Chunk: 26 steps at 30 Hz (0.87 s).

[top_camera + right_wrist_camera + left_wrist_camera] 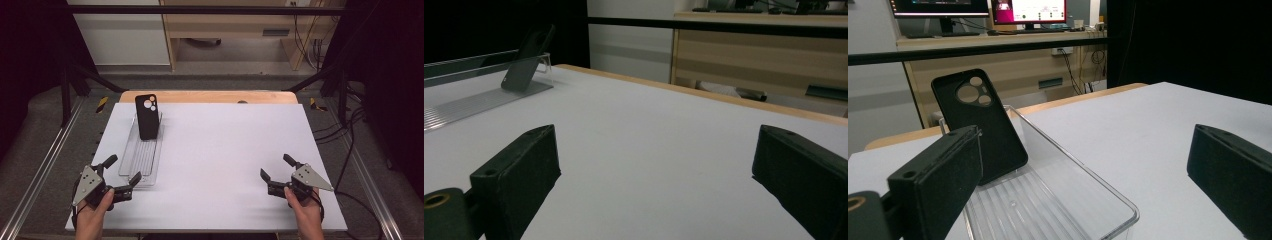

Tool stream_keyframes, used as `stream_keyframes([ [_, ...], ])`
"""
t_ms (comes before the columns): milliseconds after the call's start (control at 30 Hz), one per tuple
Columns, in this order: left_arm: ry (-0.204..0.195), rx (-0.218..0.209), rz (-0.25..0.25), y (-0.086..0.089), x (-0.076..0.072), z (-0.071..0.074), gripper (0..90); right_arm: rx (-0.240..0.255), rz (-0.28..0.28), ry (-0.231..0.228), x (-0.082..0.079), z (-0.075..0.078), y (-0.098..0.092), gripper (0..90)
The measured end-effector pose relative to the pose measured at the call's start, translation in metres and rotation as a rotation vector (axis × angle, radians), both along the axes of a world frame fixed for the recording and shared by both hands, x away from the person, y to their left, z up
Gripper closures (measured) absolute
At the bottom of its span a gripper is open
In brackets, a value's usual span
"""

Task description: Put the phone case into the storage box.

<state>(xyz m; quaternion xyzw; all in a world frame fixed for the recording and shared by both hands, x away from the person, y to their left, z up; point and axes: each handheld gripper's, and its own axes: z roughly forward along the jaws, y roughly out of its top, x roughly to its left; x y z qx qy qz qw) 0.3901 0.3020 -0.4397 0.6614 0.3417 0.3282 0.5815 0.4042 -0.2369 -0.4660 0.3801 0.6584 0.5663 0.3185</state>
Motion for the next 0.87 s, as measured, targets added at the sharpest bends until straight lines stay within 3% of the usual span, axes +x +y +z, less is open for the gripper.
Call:
stream_keyframes([
  [333,-0.018,-0.02,0.028,0.01,-0.001,-0.004,0.9,-0.032,0.01,-0.025,-0.009,-0.003,-0.01,4.3],
  [500,0.005,-0.027,0.028,0.01,0.0,-0.009,0.9,-0.028,-0.005,-0.041,-0.012,-0.004,-0.015,3.8],
  [667,0.014,-0.03,0.043,0.008,0.002,-0.011,1.5,-0.047,0.017,-0.065,-0.015,-0.005,-0.016,4.5],
  [867,0.001,-0.042,0.053,0.01,0.0,-0.011,1.4,-0.051,0.017,-0.05,-0.014,-0.007,-0.014,4.2],
])
